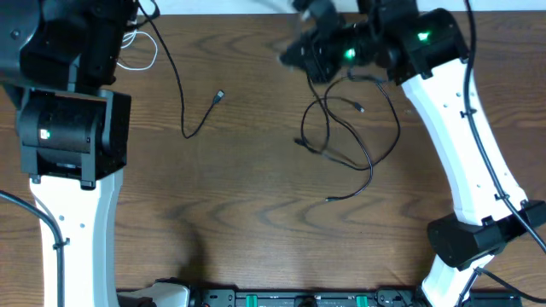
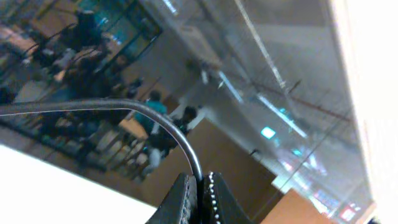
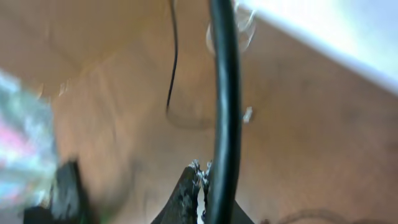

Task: Untangle cables

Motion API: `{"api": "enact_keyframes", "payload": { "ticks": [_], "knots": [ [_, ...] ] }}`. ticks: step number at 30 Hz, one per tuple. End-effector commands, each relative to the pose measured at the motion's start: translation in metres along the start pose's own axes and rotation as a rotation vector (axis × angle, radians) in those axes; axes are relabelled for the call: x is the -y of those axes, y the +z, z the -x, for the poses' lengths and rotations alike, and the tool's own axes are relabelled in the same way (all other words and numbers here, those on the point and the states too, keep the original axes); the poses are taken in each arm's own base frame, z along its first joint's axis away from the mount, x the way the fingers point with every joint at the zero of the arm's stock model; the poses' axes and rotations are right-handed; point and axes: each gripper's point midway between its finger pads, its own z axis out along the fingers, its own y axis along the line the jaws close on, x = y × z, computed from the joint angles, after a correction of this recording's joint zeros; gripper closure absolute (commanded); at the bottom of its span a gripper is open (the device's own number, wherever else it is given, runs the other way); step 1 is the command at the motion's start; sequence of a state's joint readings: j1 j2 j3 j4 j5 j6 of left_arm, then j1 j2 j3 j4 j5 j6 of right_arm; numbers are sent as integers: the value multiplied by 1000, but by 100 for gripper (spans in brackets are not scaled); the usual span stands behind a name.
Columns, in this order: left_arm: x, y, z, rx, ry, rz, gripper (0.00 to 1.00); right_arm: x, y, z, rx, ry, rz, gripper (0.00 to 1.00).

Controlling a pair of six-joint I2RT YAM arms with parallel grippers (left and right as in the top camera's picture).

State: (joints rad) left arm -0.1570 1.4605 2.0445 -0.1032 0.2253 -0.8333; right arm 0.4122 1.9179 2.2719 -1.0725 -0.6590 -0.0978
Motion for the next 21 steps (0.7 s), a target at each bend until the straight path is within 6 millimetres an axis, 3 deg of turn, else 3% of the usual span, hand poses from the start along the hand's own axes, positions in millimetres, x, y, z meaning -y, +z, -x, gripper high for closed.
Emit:
{"api": "enact_keyframes", "payload": {
  "ticks": [1,3,6,14,18,21],
  "knots": [
    [3,-6,5,5,60,15,93,-21,-70,64,244,58,-78,99],
    [-1,-6,2,-7,73,29,93,-29,-93,85,336,41,-90,99],
    [-3,-6,0,-16,76,39,93,-35,-113,101,414,40,-101,99],
    [-5,-6,-1,-20,76,44,93,-18,-125,117,507,135,-190,99],
    [-7,-6,-2,-28,106,51,93,-23,-142,146,642,137,-165,99],
    [-13,-7,-7,-48,107,74,93,-27,-168,170,776,139,-139,99]
  ]
}}
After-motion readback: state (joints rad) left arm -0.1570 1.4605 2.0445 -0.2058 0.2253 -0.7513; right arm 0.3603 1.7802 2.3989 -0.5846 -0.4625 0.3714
